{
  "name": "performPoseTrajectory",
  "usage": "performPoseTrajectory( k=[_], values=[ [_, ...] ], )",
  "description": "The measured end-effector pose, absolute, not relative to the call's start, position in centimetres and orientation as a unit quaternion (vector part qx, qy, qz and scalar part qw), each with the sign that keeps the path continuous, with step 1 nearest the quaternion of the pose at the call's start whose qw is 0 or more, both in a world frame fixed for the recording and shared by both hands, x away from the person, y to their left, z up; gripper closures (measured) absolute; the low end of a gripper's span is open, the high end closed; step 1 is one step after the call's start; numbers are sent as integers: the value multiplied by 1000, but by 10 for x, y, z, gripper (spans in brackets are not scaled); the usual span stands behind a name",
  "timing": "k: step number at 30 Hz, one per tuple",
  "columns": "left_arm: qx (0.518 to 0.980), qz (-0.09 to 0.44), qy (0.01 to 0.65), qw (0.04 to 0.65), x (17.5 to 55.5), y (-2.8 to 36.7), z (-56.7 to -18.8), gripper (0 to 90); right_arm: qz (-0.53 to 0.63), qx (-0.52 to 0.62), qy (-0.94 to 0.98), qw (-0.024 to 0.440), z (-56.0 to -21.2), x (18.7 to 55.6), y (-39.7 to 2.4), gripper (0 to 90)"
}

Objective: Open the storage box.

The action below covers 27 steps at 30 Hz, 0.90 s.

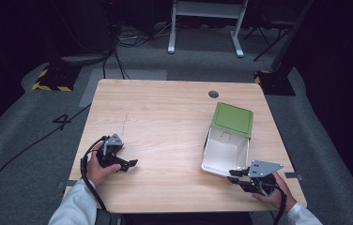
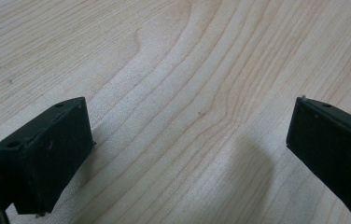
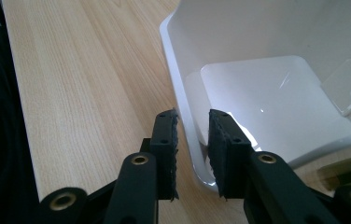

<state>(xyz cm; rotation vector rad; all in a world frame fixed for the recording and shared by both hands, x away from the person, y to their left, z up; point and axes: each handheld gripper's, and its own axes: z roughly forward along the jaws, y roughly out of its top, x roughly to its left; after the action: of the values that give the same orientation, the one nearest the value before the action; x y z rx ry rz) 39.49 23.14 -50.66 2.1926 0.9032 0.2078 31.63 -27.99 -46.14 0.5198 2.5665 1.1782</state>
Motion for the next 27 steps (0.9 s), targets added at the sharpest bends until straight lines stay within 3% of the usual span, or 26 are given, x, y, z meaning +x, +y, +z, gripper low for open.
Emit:
performPoseTrajectory(
  k=[27],
  values=[
    [855,83,353,370,394,231,-507,5,407,171,888,132,-461,307,-275,718]
  ],
)
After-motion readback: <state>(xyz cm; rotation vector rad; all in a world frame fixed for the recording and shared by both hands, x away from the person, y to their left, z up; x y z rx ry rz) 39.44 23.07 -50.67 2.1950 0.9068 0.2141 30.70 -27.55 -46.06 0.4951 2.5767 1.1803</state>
